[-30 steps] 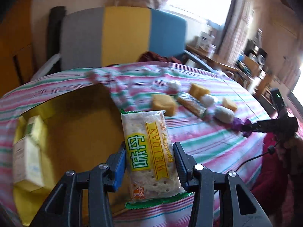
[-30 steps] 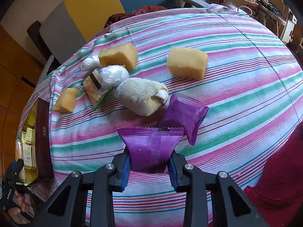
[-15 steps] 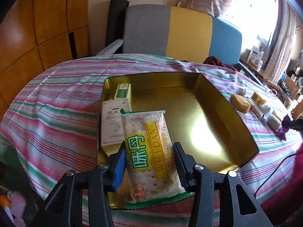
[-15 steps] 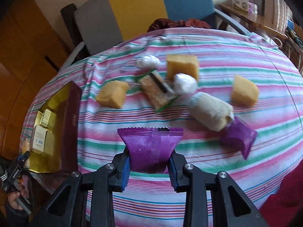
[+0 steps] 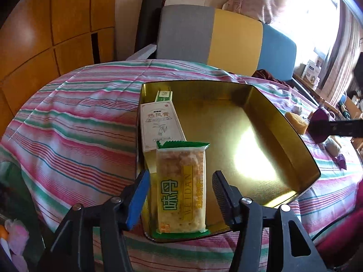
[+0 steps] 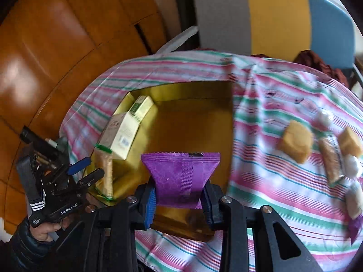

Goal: Organize objects
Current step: 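Place the cracker packet and purple packet into the gold tray, opening both tools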

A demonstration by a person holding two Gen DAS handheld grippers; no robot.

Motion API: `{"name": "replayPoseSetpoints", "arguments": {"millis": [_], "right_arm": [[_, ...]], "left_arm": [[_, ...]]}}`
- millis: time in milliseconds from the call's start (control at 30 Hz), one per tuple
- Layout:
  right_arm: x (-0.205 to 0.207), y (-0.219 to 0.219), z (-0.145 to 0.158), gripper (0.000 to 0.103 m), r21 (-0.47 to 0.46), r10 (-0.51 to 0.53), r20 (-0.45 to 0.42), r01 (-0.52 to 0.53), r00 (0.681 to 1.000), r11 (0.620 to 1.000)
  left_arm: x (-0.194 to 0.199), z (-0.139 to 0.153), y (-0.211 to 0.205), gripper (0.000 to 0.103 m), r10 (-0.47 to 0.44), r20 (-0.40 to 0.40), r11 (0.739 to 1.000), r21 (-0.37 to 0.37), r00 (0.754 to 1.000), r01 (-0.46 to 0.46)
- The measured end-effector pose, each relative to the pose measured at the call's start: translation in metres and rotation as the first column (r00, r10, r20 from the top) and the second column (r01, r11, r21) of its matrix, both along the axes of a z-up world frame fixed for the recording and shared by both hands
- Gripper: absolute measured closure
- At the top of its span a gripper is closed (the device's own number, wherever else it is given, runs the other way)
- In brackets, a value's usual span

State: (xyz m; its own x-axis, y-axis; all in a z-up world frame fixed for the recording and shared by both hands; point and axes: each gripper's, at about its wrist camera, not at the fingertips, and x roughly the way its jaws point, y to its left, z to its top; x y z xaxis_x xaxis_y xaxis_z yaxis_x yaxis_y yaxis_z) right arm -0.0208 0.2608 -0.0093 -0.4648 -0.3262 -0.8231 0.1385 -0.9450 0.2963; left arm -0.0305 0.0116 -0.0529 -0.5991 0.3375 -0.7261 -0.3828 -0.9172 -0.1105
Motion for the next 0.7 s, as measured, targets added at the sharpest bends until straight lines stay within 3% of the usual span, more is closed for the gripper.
{"name": "replayPoseSetpoints", "arguments": {"millis": [267,367,700], "right_arm": [[-0.019,-0.076,-0.051,0.068,-0.021,0.157,0.112,-0.155,0.981,0.988],[-0.02,-0.089,-0.058,0.057,-0.056,0.192,0.11,-0.187,0.975,0.981],[-0.011,-0.076,-0.05,0.055,-0.057,0.136,0.069,-0.132,0.988,0.99]], "left_arm": [[0.0,0.005,-0.023,0.041,0.092,0.017,0.993,0.071,0.996,-0.093],[-0.001,0.008,-0.031,0.038,0.14,0.027,0.986,0.093,0.99,-0.142],[-0.002,0.017,-0.029,0.033,0.178,0.0,0.982,0.07,0.984,-0.177]]}}
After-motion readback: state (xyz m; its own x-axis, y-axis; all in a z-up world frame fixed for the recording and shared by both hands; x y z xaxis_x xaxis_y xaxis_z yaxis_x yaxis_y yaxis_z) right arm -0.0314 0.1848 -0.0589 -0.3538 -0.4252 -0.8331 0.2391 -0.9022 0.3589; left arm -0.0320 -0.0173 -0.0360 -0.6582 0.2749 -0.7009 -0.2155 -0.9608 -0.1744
